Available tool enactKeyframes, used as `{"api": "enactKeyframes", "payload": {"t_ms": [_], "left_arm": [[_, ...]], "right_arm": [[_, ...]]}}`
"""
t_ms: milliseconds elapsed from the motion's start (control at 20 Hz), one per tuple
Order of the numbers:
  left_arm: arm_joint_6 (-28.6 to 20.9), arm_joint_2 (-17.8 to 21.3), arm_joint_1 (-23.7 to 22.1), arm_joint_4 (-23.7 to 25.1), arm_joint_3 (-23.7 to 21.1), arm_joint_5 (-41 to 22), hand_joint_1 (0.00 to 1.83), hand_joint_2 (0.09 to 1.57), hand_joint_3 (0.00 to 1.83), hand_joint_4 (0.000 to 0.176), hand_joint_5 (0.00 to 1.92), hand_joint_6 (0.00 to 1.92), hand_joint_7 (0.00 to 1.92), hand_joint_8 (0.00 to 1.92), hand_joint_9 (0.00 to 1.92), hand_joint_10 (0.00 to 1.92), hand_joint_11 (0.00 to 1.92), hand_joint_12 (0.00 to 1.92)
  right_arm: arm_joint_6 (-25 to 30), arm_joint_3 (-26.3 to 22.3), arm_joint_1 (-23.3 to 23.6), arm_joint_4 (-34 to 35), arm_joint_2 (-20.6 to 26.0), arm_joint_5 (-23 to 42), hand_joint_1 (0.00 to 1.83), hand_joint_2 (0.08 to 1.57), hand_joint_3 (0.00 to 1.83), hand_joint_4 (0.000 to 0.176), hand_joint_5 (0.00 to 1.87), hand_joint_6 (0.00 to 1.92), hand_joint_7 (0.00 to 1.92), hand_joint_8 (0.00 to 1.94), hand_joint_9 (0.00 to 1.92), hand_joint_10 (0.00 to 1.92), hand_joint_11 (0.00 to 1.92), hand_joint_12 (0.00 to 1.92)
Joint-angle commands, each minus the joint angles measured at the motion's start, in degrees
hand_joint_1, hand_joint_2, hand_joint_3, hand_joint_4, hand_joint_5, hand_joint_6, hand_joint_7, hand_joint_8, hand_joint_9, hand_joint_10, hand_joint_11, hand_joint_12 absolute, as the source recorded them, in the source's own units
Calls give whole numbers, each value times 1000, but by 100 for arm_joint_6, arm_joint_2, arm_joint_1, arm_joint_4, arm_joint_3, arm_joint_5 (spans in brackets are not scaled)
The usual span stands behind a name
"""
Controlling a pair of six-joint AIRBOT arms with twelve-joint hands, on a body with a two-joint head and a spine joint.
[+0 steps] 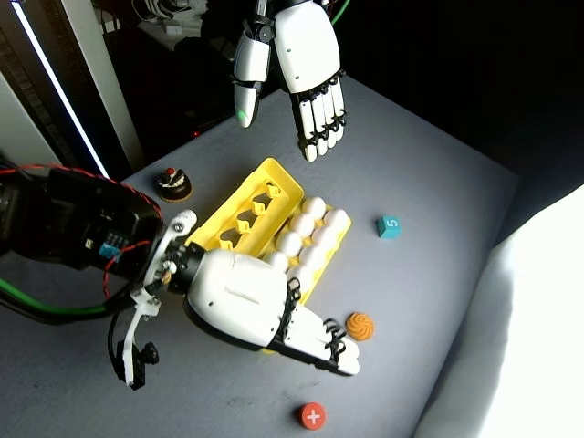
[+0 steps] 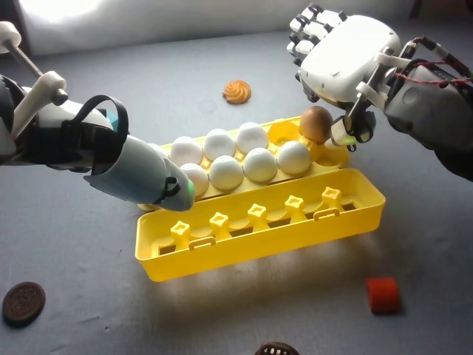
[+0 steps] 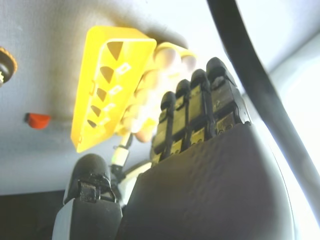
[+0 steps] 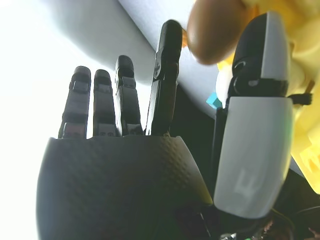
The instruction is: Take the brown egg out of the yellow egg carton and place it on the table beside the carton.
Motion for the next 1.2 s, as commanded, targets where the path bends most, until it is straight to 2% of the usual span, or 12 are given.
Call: {"api": "enactKeyframes", "payload": {"t_ms": [0,50,150,200,300,350,550,600,700,750,1000,1150], "left_arm": [[16,20,-71,309,26,-129,0,1176,0,0,91,5,79,4,58,2,0,128],[16,20,-72,309,26,-129,0,1179,0,0,77,1,69,2,51,1,0,105],[16,20,-73,309,26,-129,0,1182,1,0,69,0,62,0,44,0,0,98],[16,20,-74,308,25,-129,0,1183,1,0,76,2,68,2,49,1,0,111],[16,20,-74,308,25,-129,0,1181,0,0,97,0,92,2,74,3,0,166],[16,20,-77,308,25,-129,0,1185,1,0,102,2,93,2,74,3,0,169],[16,20,-78,308,27,-129,0,1181,0,0,73,0,79,1,62,1,0,121],[15,20,-78,307,27,-129,0,1188,1,0,97,1,100,2,82,2,0,162],[15,20,-79,307,27,-129,0,1182,0,0,96,0,91,0,75,0,0,157],[15,20,-80,307,28,-129,0,1182,0,0,82,0,75,0,62,0,0,135],[15,20,-81,307,31,-129,0,1188,2,0,86,3,84,5,65,4,0,130],[15,19,-85,307,32,-129,0,1183,0,0,90,2,96,4,76,4,0,156]], "right_arm": [[28,6,24,-299,-5,442,1026,816,0,31,1031,30,185,0,0,0,0,0],[61,6,13,-367,-32,449,1063,812,0,10,1083,19,176,0,0,0,0,0],[65,6,10,-376,-69,451,1152,916,5,23,1403,62,205,3,0,0,0,0],[82,4,12,-376,-84,452,1184,939,3,0,1470,54,208,1,0,0,0,0],[82,4,18,-378,-97,452,1189,952,5,0,1489,52,257,19,0,0,0,0],[77,4,19,-378,-97,467,1159,959,3,43,1486,54,279,15,0,0,0,0],[59,5,31,-379,-94,490,1164,957,0,27,1487,64,337,12,18,5,0,0],[55,4,33,-379,-93,496,1156,958,0,58,1485,64,324,4,4,1,0,0],[47,4,51,-379,-87,505,1159,958,0,42,1484,65,333,7,0,0,0,0],[47,3,65,-379,-80,505,1156,958,0,57,1484,65,343,6,15,4,0,0],[39,3,109,-379,-65,505,1169,959,0,3,1483,68,328,0,14,1,0,0],[32,1,112,-379,-64,506,1155,960,0,56,1478,73,344,5,16,4,0,0]]}}
